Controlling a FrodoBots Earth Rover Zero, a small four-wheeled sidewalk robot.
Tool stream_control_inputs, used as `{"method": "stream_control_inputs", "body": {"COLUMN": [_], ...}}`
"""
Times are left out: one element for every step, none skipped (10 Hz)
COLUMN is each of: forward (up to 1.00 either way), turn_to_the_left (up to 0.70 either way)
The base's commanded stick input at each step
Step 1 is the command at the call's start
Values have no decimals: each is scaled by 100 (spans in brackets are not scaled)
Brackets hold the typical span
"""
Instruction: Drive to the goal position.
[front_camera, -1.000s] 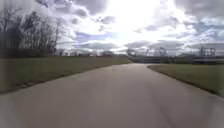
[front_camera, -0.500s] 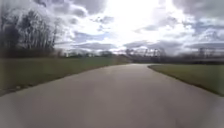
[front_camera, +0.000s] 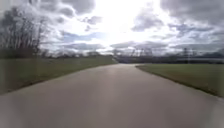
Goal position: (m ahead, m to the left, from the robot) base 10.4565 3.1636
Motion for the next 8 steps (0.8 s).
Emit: {"method": "stream_control_inputs", "body": {"forward": [100, 100, 100, 100, 100, 100, 100, 100], "turn_to_the_left": [0, 0, 0, 0, 0, 0, 0, 0]}}
